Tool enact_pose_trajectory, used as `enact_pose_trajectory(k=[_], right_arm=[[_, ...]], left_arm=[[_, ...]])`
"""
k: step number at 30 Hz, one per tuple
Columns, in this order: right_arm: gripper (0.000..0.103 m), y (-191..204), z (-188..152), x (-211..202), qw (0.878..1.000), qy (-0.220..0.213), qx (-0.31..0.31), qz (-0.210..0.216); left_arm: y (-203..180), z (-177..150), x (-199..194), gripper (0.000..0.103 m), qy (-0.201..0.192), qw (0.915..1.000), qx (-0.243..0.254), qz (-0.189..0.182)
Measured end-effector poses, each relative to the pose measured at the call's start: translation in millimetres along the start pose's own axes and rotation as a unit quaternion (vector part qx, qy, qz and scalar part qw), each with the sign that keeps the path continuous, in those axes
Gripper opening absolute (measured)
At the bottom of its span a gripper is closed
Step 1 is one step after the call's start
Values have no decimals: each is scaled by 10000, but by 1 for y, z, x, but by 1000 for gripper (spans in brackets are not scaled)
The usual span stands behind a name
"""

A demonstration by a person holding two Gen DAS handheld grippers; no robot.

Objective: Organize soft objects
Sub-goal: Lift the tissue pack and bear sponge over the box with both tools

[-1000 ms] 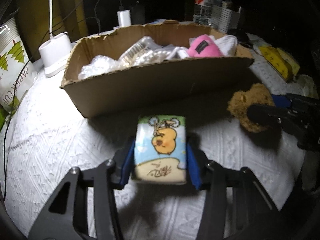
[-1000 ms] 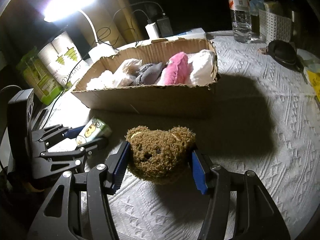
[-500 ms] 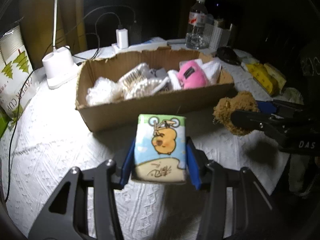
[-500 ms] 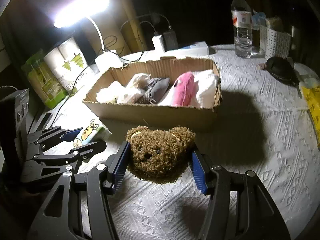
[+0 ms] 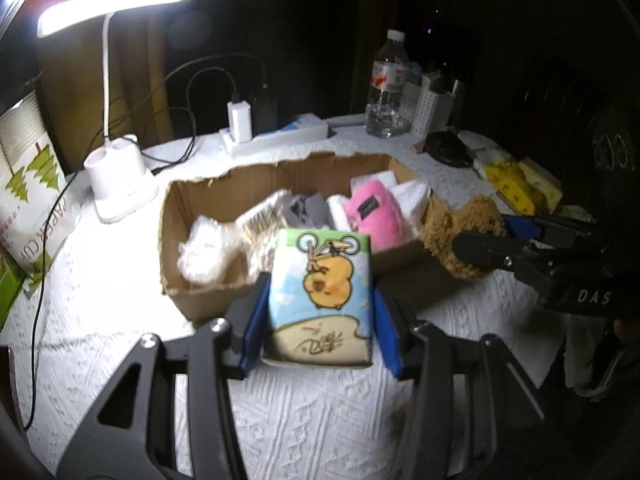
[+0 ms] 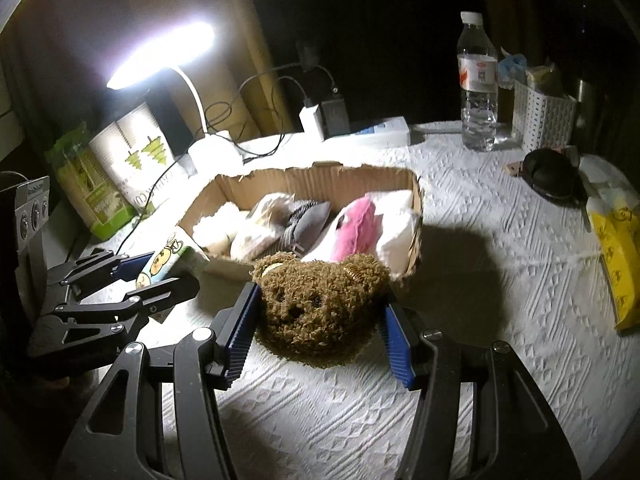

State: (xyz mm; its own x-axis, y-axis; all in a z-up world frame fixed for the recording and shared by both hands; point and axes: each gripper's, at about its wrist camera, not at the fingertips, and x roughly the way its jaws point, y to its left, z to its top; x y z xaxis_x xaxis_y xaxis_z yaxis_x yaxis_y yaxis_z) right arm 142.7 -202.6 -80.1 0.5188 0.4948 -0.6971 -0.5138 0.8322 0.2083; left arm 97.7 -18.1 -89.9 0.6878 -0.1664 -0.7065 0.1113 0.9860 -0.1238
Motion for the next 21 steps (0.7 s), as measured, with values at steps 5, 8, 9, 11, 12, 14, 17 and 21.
enact_pose_trajectory(k=[5, 8, 9, 11, 12, 14, 17, 21], right_arm=[[60, -8, 11, 0, 10000, -74, -11, 47], [60, -13, 17, 0, 9998, -158, -64, 80], [60, -14, 18, 0, 9998, -164, -68, 90], [60, -21, 21, 3, 9998, -158, -36, 72], [60, -24, 22, 4, 9999, -152, -12, 73], [60, -31, 23, 6, 9999, -145, 31, 69], [60, -41, 25, 8, 9998, -145, 80, 79], [60, -49, 27, 8, 9997, -249, 57, -18]], left_arm=[[-3, 14, 6, 48, -52, 10000, 4, -4], [-3, 23, 12, 48, -76, 10000, -18, 0], [-3, 26, 15, 48, -82, 10000, -23, -3], [-4, 31, 20, 48, -83, 10000, -31, -3], [-5, 34, 24, 48, -84, 10000, -35, -7], [-6, 38, 30, 48, -76, 10000, -51, -4], [-8, 43, 42, 48, -27, 10000, -89, 1], [-14, 49, 59, 48, 57, 10000, -59, 23]])
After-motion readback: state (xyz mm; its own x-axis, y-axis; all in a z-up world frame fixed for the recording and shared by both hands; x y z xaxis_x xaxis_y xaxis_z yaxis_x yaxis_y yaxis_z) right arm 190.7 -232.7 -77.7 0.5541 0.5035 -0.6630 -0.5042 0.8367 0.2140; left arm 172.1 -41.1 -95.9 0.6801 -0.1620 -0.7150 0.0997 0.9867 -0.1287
